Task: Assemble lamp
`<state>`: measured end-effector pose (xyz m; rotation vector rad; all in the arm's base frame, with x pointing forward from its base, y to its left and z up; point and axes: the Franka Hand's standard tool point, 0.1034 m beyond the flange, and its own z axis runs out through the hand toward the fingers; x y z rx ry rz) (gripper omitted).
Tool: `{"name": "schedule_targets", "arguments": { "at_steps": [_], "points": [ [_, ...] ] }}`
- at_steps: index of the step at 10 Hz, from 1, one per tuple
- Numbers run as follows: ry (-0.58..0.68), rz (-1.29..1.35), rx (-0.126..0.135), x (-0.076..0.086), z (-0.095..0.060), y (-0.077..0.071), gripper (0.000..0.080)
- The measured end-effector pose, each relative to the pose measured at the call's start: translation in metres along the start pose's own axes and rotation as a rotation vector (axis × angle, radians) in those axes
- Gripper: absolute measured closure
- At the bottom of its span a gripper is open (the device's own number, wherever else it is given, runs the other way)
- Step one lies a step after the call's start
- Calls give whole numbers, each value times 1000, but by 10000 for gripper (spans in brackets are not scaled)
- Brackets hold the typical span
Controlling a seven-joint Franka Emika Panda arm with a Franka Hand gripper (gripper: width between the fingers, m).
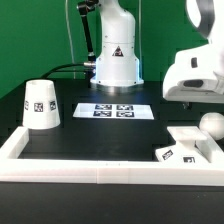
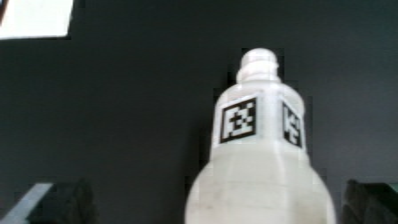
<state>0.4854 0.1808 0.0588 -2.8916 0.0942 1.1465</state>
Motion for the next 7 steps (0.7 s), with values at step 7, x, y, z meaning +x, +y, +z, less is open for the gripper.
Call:
{"name": "schedule_targets", "arguments": {
  "at_steps": [7],
  "points": [
    [31,1,-1,8,18,-8,101]
  ]
}}
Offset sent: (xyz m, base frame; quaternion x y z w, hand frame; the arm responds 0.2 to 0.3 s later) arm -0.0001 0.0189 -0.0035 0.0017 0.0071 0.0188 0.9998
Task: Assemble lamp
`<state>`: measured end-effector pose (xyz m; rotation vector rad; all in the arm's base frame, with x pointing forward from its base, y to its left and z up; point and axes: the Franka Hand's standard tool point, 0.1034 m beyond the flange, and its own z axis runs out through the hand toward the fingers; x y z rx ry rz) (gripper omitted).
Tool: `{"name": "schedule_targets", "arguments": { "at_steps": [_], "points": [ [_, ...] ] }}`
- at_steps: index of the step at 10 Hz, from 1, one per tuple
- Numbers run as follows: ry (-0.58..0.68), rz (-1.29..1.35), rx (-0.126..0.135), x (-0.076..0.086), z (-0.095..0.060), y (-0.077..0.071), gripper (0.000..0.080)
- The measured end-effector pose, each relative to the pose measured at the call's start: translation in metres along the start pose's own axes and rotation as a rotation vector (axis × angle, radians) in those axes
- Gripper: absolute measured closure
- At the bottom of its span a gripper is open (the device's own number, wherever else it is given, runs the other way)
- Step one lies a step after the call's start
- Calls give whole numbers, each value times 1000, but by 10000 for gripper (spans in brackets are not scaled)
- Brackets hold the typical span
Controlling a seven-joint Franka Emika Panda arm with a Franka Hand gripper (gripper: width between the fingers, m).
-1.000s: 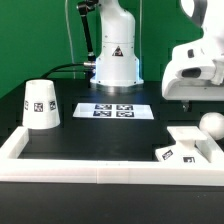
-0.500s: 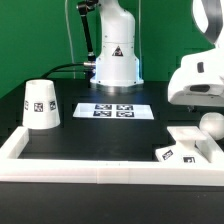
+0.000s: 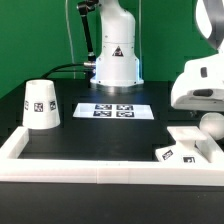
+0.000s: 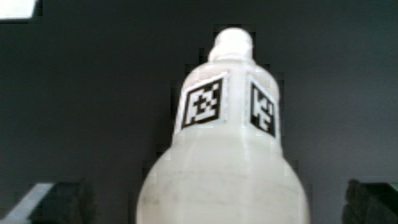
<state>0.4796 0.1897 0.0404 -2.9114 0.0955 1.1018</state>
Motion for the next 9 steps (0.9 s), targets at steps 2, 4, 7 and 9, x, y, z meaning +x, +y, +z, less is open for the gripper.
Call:
{"name": "schedule_targets", "arguments": {
  "at_steps": [2,4,7,9],
  "points": [
    [6,1,0,4,7,-1,101],
    [10,1,1,8,13,-2,101],
    [27,3,5,18,22,-4,101],
    [23,6,5,19,26,-3,226]
  ]
}}
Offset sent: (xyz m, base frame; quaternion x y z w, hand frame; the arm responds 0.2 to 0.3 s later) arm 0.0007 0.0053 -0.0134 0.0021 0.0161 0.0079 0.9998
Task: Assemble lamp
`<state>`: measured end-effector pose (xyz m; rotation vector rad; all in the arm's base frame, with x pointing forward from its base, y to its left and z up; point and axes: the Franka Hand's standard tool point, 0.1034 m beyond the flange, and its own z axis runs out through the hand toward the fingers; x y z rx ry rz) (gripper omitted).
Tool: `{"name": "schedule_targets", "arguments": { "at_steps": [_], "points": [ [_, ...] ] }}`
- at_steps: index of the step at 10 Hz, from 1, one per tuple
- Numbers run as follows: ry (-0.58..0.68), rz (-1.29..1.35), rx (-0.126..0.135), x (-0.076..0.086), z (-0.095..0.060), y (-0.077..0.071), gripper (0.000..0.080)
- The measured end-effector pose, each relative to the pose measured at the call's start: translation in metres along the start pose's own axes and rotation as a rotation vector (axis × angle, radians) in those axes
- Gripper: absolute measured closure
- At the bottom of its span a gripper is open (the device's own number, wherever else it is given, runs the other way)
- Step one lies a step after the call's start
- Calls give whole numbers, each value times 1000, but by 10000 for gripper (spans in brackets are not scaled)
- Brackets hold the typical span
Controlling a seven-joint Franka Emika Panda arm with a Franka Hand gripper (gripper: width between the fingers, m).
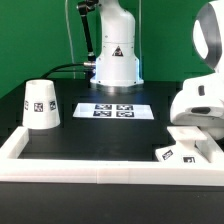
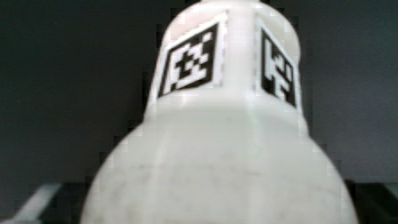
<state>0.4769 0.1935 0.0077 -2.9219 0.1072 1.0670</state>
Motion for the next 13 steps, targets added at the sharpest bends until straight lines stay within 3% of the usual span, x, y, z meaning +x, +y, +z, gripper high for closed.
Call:
{"name": "schedule_targets", "arguments": {
  "at_steps": [4,6,11,12,13],
  "points": [
    [-1,1,0,0,0,1,223],
    [3,-27,4,0,-6,12,223],
    [20,-116,51,-28,-91,75,222],
    [50,-110,57,-28,-99,79,222],
    [45,-111,55,-29,-96,78,222]
  ]
}}
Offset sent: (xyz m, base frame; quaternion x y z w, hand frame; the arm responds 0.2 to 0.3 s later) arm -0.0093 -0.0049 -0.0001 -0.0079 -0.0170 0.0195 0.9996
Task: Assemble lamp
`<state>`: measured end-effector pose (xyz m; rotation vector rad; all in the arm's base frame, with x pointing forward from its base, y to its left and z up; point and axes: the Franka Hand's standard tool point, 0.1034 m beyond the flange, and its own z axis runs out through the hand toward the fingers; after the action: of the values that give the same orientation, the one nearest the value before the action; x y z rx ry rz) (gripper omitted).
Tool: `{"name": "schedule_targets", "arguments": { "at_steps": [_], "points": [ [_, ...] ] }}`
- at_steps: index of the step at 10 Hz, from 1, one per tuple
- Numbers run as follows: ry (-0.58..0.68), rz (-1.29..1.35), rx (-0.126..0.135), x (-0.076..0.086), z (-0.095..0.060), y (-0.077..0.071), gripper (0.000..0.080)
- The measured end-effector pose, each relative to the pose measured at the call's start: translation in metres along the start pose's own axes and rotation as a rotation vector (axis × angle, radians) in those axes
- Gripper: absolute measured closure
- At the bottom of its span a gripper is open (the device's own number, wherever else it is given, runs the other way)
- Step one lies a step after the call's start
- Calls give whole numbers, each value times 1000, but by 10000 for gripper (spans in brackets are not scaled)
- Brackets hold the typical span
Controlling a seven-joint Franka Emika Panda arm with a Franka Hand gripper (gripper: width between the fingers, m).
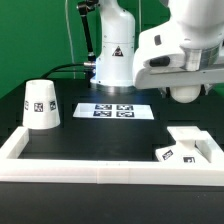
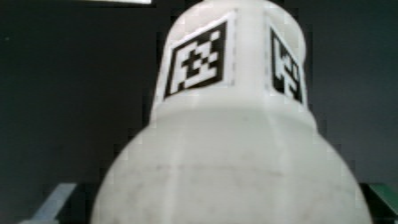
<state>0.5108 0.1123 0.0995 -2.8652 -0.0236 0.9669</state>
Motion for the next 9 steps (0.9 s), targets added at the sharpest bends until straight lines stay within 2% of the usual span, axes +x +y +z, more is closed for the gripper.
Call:
{"name": "schedule_targets", "arguments": {
  "at_steps": [1,3,4,5,6,8,9],
  "points": [
    [-1,1,0,1,1,0,222],
    [187,-20,0,16,-6,3,222],
    [275,-47,-6,16,-3,17,222],
    [307,-54,-9,10,-5,27,222],
    [391,-71,-16,16,-17,33,222],
    [566,-86,-38,10,-38,45,222],
    [627,-78,-42,6,-46,43,222]
  ]
}}
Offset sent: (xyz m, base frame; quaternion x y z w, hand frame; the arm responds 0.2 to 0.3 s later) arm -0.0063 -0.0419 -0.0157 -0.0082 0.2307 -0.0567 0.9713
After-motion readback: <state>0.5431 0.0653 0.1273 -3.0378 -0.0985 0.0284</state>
